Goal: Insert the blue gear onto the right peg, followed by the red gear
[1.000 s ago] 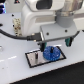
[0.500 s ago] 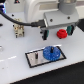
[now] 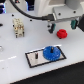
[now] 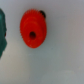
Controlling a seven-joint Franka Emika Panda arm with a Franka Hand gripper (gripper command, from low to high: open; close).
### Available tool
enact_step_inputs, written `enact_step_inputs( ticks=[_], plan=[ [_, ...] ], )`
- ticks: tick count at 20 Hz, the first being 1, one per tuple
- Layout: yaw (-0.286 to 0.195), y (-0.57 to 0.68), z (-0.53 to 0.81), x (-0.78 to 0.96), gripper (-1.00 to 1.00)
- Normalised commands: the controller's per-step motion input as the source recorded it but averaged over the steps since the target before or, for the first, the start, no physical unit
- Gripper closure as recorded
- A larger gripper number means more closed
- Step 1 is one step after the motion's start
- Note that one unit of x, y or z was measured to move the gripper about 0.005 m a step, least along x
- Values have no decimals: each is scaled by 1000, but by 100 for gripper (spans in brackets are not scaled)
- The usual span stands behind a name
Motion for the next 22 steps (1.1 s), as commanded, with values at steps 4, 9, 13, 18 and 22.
enact_step_inputs(
  ticks=[4, 9, 13, 18, 22],
  plan=[
    [0, 351, -208, -298, -100],
    [0, 149, -341, -199, -100],
    [0, 9, -378, -160, -100],
    [0, -129, -320, -160, -100],
    [0, -144, -288, -132, -100]
  ],
)
